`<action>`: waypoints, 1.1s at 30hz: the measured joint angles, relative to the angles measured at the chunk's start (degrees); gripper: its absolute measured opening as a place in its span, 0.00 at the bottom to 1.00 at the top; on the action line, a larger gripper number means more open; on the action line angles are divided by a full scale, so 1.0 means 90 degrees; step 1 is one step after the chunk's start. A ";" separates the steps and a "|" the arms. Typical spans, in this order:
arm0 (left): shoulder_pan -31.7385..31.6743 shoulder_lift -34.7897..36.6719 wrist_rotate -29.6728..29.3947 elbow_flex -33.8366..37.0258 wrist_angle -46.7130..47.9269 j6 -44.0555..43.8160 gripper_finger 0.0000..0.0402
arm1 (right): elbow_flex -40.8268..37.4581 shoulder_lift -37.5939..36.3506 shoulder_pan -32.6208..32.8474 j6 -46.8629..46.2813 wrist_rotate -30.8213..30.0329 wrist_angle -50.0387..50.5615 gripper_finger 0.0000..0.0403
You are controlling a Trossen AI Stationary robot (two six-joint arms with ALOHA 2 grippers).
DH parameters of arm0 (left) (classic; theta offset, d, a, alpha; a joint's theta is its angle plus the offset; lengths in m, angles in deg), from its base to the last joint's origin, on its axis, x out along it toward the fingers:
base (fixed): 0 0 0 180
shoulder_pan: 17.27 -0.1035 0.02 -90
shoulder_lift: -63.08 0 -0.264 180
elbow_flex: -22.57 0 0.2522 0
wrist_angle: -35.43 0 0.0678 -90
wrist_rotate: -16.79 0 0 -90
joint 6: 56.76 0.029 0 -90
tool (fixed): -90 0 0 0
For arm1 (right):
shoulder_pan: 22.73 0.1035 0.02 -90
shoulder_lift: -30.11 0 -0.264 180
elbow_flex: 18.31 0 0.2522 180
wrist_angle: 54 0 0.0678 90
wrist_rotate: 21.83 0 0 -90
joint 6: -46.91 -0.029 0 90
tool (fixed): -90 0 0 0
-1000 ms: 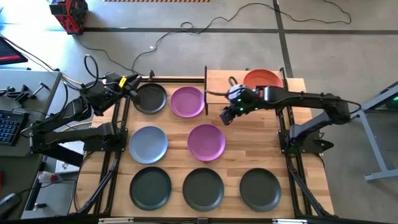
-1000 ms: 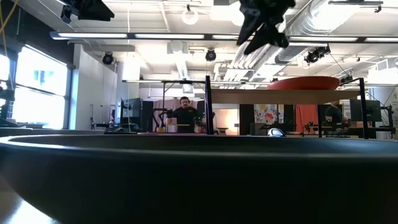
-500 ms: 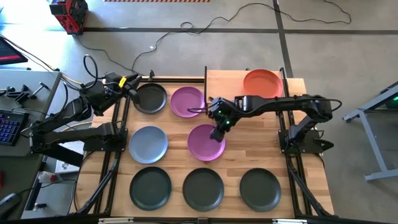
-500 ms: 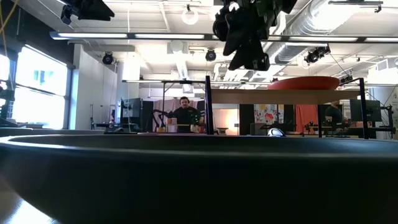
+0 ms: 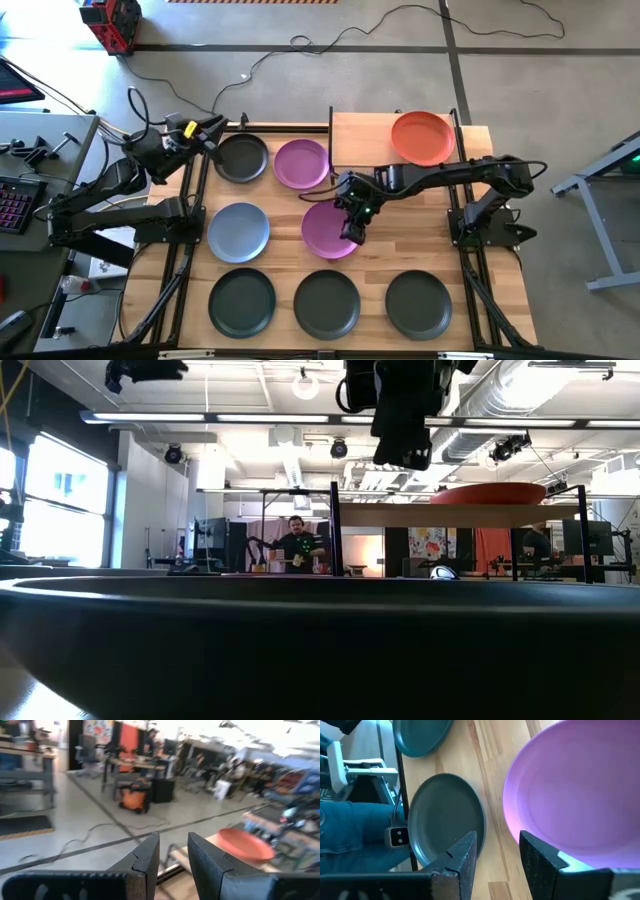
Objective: Place and stack plates onto a shelf
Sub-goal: Stack the bottom violet plate on top of the orange plate on the shelf
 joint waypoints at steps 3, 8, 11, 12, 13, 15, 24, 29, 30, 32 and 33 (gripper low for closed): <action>0.0002 0.0000 0.0208 -0.0001 -0.0029 -0.0626 0.22 | 0.0000 0.0000 0.0155 0.0503 -0.0238 -0.0059 0.32; 0.0002 -0.0002 0.1387 -0.0001 0.0487 -0.1828 0.22 | 0.0000 0.0000 0.0647 0.1615 -0.0848 -0.0148 0.32; 0.0005 -0.0088 0.2240 -0.0001 0.0988 -0.2367 0.22 | 0.0000 0.0014 0.0834 0.1837 -0.0909 -0.0167 0.32; 0.0005 -0.0127 0.2470 -0.0001 0.1173 -0.2579 0.22 | 0.0000 0.0044 0.0873 0.1837 -0.0911 -0.0209 0.32; 0.0005 -0.0160 0.2653 -0.0001 0.1311 -0.2788 0.22 | 0.0000 0.0081 0.0912 0.1846 -0.0916 -0.0209 0.32; 0.0005 -0.0260 0.2942 -0.0001 0.1540 -0.3112 0.22 | 0.0000 0.0202 0.0994 0.2023 -0.0918 -0.0177 0.32; 0.0455 -0.0834 0.3276 -0.0001 0.1631 -0.3250 0.22 | -0.0002 0.0847 0.1329 0.2992 -0.1334 -0.0204 0.32; 0.0790 -0.1265 0.3226 -0.0001 0.1631 -0.3113 0.22 | -0.0002 0.1058 0.1480 0.3428 -0.2013 -0.0212 0.32; 0.0847 -0.1343 0.3206 -0.0001 0.1633 -0.3079 0.22 | -0.0002 0.1102 0.1489 0.3481 -0.2078 -0.0192 0.32; 0.0952 -0.1503 0.3082 -0.0001 0.1619 -0.3077 0.22 | -0.0002 0.1183 0.1489 0.3493 -0.2074 -0.0201 0.32; 0.0995 -0.1571 0.2976 -0.0001 0.1625 -0.3075 0.22 | -0.0002 0.1227 0.1489 0.3493 -0.2067 -0.0203 0.32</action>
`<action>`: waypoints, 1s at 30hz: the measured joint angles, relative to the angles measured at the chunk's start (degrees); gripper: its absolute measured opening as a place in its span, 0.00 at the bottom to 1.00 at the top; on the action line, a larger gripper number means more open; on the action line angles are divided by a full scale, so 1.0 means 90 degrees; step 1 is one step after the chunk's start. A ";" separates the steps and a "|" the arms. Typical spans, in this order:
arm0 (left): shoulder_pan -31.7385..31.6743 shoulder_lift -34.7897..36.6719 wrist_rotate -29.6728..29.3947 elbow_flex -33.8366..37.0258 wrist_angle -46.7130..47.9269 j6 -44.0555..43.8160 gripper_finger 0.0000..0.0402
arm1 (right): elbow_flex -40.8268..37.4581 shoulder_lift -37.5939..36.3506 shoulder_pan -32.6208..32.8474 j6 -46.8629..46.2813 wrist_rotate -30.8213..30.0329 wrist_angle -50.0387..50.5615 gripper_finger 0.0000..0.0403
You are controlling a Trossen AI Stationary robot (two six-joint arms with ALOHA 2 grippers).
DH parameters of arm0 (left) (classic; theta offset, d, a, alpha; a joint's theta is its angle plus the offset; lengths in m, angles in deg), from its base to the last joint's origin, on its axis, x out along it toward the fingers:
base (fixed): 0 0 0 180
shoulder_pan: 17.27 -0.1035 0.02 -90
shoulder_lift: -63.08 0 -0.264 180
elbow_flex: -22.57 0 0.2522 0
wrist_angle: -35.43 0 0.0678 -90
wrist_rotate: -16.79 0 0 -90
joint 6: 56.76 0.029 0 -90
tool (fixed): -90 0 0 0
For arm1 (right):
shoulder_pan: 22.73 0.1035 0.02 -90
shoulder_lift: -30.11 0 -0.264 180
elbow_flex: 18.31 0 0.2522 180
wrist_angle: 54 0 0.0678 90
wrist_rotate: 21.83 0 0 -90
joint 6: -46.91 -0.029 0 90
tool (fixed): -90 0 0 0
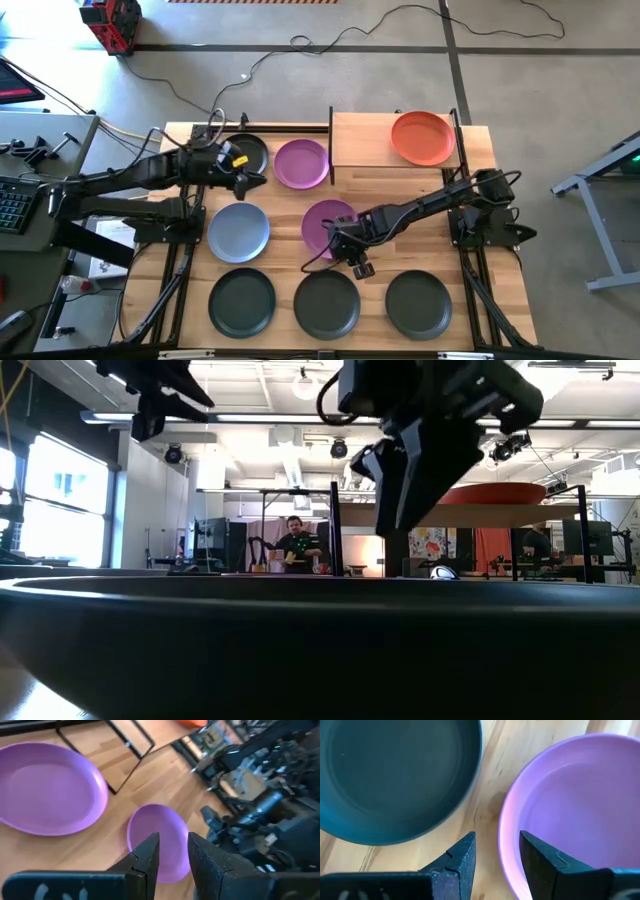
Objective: Place and stack plates onto a shelf
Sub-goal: Stack the bottom violet plate on top of the orange plate on the shelf
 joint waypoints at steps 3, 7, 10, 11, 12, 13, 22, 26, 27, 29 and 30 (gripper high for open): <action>0.0115 -0.0187 -0.0160 0.0000 -0.0047 -0.0045 0.22 | 0.0000 0.0153 -0.0002 -0.0002 -0.0002 0.0006 0.32; 0.0232 -0.0374 -0.0162 0.0000 -0.0137 -0.0051 0.22 | 0.0000 0.0338 -0.0002 -0.0017 -0.0025 0.0022 0.32; 0.0285 -0.0463 -0.0160 0.0000 -0.0120 -0.0058 0.22 | 0.0000 0.0447 -0.0002 -0.0012 -0.0052 0.0058 0.32; 0.0304 -0.0478 -0.0160 0.0000 -0.0126 -0.0058 0.22 | 0.0000 0.0472 -0.0002 -0.0010 -0.0068 0.0077 0.32; 0.0316 -0.0495 -0.0167 0.0000 -0.0153 -0.0061 0.22 | 0.0000 0.0492 -0.0002 -0.0010 -0.0063 0.0062 0.32; 0.0330 -0.0512 -0.0203 0.0000 -0.0175 -0.0063 0.22 | 0.0000 0.0522 -0.0002 -0.0007 -0.0087 0.0060 0.32; 0.0351 -0.0664 -0.0444 0.0000 -0.0259 -0.0334 0.22 | 0.0000 0.0719 -0.0010 0.0002 -0.0625 0.0071 0.32; 0.0351 -0.0705 -0.0444 0.0000 -0.0254 -0.0338 0.22 | 0.0000 0.0721 -0.0010 0.0098 -0.0695 0.0068 0.32; 0.0351 -0.0710 -0.0444 0.0000 -0.0254 -0.0338 0.22 | 0.0000 0.0721 -0.0010 0.0148 -0.0702 0.0068 0.32; 0.0351 -0.0710 -0.0445 0.0000 -0.0256 -0.0338 0.22 | 0.0000 0.0721 -0.0008 0.0204 -0.0704 0.0066 0.32; 0.0351 -0.0710 -0.0461 0.0000 -0.0254 -0.0338 0.22 | 0.0000 0.0721 -0.0009 0.0220 -0.0704 0.0066 0.32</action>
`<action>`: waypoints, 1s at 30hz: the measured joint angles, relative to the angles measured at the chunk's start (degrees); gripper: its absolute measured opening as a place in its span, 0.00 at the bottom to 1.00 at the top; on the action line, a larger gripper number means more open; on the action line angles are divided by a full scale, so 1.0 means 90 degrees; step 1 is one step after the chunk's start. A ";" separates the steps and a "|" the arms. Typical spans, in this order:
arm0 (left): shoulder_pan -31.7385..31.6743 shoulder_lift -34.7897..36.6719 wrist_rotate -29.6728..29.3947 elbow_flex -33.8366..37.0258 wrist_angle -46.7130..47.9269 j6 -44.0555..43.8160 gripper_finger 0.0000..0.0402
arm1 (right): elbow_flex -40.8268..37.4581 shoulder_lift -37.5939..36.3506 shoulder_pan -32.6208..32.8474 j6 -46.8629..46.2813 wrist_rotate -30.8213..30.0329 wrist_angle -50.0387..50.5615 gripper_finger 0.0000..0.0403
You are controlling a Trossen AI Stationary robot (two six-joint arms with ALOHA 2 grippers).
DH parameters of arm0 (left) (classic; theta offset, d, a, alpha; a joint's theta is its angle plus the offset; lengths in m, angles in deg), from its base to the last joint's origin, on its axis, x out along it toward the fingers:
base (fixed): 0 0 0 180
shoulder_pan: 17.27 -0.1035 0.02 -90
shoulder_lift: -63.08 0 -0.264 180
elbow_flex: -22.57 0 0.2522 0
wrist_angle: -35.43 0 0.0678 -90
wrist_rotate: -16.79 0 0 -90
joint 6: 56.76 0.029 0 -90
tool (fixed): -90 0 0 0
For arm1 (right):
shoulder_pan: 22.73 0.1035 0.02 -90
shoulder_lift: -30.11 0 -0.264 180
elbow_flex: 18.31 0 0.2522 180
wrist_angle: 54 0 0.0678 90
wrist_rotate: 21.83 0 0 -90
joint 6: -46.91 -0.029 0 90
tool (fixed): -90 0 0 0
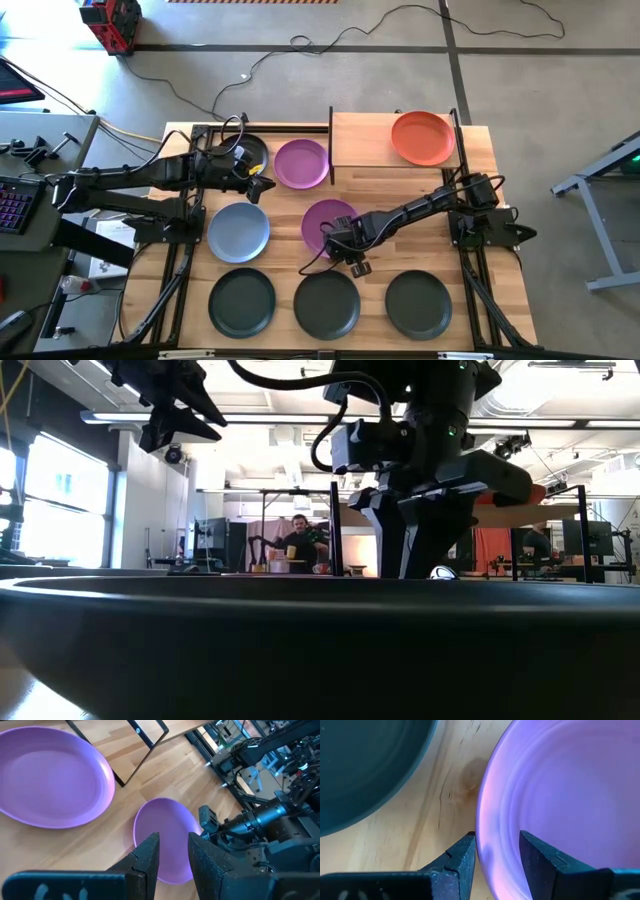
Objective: Place and stack plates onto a shelf
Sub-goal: Stack the bottom violet plate on top of the orange plate on the shelf
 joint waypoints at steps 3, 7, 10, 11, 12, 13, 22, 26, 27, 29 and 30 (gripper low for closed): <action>0.0000 0.0002 -0.0103 0.0000 0.0000 -0.0008 0.22 | 0.0000 0.0039 0.0000 0.0066 0.0012 -0.0026 0.32; 0.0000 0.0002 -0.0134 0.0000 0.0000 -0.0056 0.22 | 0.0000 0.0158 0.0027 0.0218 0.0104 0.0027 0.32; -0.0002 0.0002 -0.0134 0.0000 0.0000 -0.0058 0.22 | 0.0000 0.0160 0.0045 0.0231 -0.0017 0.0007 0.32; -0.0002 0.0003 -0.0134 0.0000 0.0000 -0.0058 0.22 | 0.0000 0.0160 0.0048 0.0230 -0.0018 0.0029 0.32; -0.0002 0.0005 -0.0135 0.0000 0.0000 -0.0058 0.22 | 0.0000 0.0160 0.0043 0.0231 -0.0022 0.0048 0.31; -0.0002 0.0005 -0.0138 0.0000 0.0000 -0.0059 0.22 | 0.0000 0.0160 0.0043 0.0229 -0.0024 0.0040 0.30; -0.0003 0.0005 -0.0149 0.0000 -0.0005 -0.0063 0.22 | 0.0005 0.0155 0.0043 -0.0061 -0.0271 0.0017 0.03; -0.0004 0.0005 -0.0149 0.0000 -0.0005 -0.0058 0.22 | 0.0066 0.0151 0.0055 -0.0141 -0.0254 0.0098 0.03; -0.0002 0.0005 -0.0147 0.0000 -0.0005 -0.0058 0.22 | 0.0115 0.0151 0.0055 -0.0186 -0.0250 0.0142 0.02; -0.0003 0.0005 -0.0149 0.0000 -0.0002 -0.0056 0.22 | 0.0241 0.0151 0.0055 -0.0212 -0.0258 0.0261 0.01; -0.0005 0.0005 -0.0148 0.0000 -0.0002 -0.0056 0.22 | 0.0314 0.0151 0.0055 -0.0225 -0.0268 0.0354 0.01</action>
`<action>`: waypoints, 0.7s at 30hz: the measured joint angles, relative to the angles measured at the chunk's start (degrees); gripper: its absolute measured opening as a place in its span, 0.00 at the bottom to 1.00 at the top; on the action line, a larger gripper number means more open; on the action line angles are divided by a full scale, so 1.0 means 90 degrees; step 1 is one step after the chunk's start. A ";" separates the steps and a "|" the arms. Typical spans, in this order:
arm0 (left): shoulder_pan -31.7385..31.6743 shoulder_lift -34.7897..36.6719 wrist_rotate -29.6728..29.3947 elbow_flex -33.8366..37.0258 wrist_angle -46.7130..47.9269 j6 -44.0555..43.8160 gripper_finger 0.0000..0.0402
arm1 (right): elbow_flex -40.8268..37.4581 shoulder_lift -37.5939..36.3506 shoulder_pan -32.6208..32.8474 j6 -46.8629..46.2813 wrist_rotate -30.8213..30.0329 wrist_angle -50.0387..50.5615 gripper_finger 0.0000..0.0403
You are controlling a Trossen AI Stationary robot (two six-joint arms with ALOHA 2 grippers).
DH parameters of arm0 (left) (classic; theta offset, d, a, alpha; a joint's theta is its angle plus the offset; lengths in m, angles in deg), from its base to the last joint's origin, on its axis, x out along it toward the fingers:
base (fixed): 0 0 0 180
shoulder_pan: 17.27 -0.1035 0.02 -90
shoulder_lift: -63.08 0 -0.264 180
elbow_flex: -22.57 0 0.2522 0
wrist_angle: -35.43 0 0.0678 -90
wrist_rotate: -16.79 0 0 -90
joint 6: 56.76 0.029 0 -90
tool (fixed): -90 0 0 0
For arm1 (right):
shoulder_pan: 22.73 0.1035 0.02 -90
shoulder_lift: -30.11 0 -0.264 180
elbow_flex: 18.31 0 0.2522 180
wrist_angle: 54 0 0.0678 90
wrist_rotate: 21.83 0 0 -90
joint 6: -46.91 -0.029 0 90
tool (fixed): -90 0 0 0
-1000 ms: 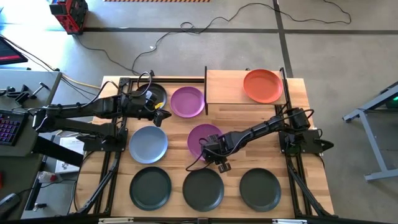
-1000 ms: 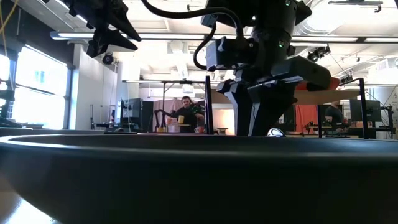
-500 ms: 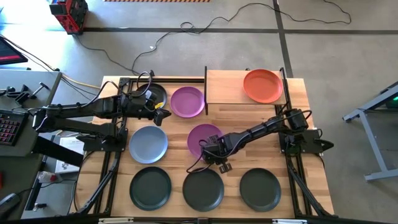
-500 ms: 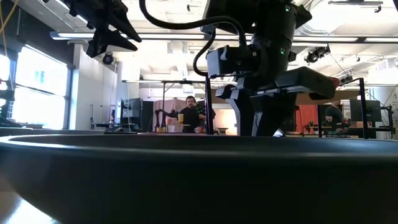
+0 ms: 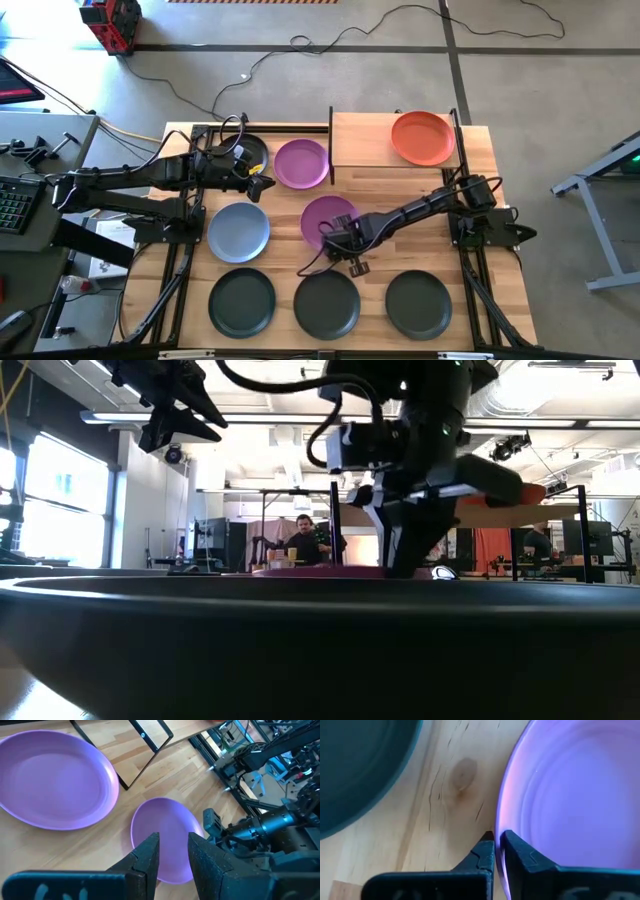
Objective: Place and stack plates onto a shelf
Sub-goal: Stack the bottom violet plate on top of the orange plate on the shelf
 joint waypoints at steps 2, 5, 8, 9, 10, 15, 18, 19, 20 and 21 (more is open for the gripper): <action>0.0000 0.0000 0.0001 0.0000 0.0007 0.0000 0.22 | 0.0176 0.0000 0.0000 -0.0005 -0.0011 0.0195 0.00; 0.0002 0.0000 0.0002 0.0000 0.0012 0.0001 0.22 | 0.0513 0.0000 -0.0002 -0.0022 0.0002 0.0539 0.00; 0.0002 0.0000 0.0028 0.0000 0.0015 0.0005 0.22 | 0.0917 0.0002 -0.0001 -0.0020 0.0071 0.0962 0.00; 0.0002 0.0000 0.0030 0.0000 0.0017 0.0003 0.22 | 0.1048 0.0002 -0.0002 -0.0019 0.0153 0.1078 0.00; 0.0002 0.0000 0.0030 0.0000 0.0017 0.0004 0.22 | 0.1182 0.0002 -0.0001 -0.0019 0.0222 0.1199 0.00; 0.0002 0.0000 0.0030 0.0000 0.0023 0.0005 0.22 | 0.1781 0.0002 0.0000 -0.0046 0.0428 0.1567 0.00; 0.0002 0.0000 0.0030 0.0000 0.0024 0.0005 0.22 | 0.2123 0.0002 0.0000 -0.0053 0.0417 0.1888 0.00; 0.0002 0.0000 0.0030 0.0000 0.0026 0.0005 0.22 | 0.2240 0.0002 0.0000 -0.0053 0.0416 0.1997 0.00; 0.0002 0.0000 0.0030 0.0000 0.0026 0.0009 0.22 | 0.2362 0.0002 0.0000 -0.0067 0.0416 0.2105 0.00; 0.0002 0.0000 0.0030 0.0000 0.0024 0.0008 0.22 | 0.2478 0.0002 0.0000 -0.0100 0.0416 0.2203 0.00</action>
